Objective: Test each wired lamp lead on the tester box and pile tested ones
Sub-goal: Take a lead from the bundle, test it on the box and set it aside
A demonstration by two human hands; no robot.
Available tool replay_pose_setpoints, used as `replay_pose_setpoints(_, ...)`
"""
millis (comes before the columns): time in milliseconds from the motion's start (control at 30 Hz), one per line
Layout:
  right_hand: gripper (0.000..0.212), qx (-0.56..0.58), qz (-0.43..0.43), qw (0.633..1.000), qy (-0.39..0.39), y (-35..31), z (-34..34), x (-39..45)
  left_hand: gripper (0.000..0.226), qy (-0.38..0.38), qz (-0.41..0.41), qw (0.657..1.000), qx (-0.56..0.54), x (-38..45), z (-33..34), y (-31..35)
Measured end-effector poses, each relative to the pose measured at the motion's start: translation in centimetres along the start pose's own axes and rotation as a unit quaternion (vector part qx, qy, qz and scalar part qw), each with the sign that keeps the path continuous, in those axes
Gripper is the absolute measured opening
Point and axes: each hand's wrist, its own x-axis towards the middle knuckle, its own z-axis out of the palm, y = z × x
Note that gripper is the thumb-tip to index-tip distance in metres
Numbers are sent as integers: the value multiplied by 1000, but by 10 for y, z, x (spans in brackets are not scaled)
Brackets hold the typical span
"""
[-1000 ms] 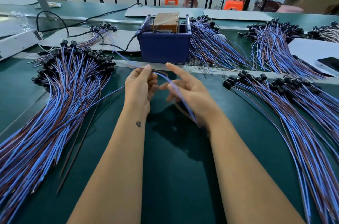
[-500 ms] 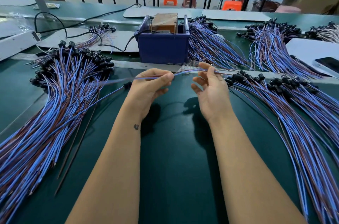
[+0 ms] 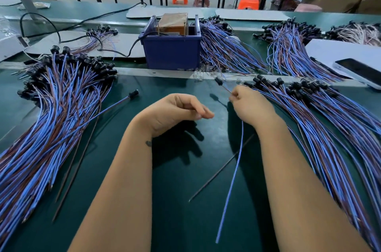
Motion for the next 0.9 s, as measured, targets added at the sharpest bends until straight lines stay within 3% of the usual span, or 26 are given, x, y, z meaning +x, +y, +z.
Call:
replay_pose_setpoints(100, 13, -126, 63, 990, 9, 14, -24, -7, 26, 22, 4, 999, -25, 2, 2, -2)
replay_pose_setpoints(233, 7, -177, 137, 975, 7, 12, -41, -15, 47, 48, 5, 999, -14, 5, 6, -4)
replay_pose_setpoints(300, 24, -200, 120, 972, 36, 3, -38, -16, 49, 72, 0, 997, -11, 5, 6, -4)
replay_pose_setpoints(367, 35, -175, 80, 979, 63, -12, -28, -17, 48, 106, -5, 994, -10, 6, 5, -4)
replay_pose_setpoints(467, 33, -70, 63, 995, 39, -33, -7, -18, 49, 137, -11, 990, -35, 6, 2, -5)
replay_pose_setpoints(667, 48, -82, 196, 976, 45, -24, 6, -20, 41, 155, -20, 987, -41, 6, 0, -6)
replay_pose_setpoints(900, 43, -71, 247, 965, 45, 26, -18, -18, 38, 189, -36, 980, -47, 8, 1, -6)
